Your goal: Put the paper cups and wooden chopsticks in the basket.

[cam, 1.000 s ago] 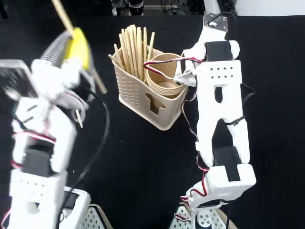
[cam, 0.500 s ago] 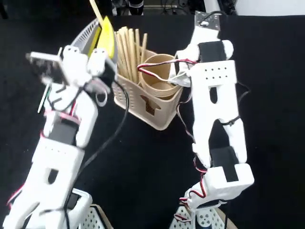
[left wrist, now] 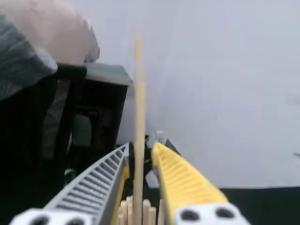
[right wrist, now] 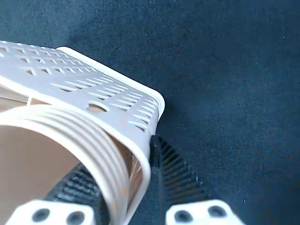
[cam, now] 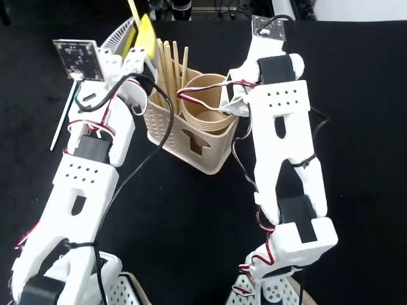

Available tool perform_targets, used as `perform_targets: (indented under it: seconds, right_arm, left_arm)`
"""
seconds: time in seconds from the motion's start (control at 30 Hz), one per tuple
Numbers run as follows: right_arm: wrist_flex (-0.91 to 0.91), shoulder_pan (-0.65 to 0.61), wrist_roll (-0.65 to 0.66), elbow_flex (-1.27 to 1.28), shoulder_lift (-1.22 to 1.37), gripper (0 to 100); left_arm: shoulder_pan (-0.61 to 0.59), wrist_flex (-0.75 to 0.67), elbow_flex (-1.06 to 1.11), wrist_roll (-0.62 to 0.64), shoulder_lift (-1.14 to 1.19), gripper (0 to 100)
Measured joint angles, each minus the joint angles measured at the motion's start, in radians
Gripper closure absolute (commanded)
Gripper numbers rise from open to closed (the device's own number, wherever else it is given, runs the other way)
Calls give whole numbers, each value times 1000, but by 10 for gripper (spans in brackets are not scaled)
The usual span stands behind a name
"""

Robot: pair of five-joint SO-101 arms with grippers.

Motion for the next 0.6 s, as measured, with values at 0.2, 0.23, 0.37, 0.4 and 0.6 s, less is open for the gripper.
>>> perform_targets:
  seconds: [0.2, 0.23, 0.37, 0.4, 0.6]
  right_arm:
    - [0, 0, 0, 0, 0, 987]
    - [0, 0, 0, 0, 0, 987]
    - [0, 0, 0, 0, 0, 987]
    - [0, 0, 0, 0, 2, 987]
    - [0, 0, 0, 0, 2, 987]
  left_arm:
    - [3, 163, -5, 0, 0, 815]
    - [8, 215, -26, 0, 2, 815]
    - [17, 457, -183, 0, 8, 815]
    - [12, 508, -219, 0, 8, 815]
    - [-55, 842, -496, 0, 18, 815]
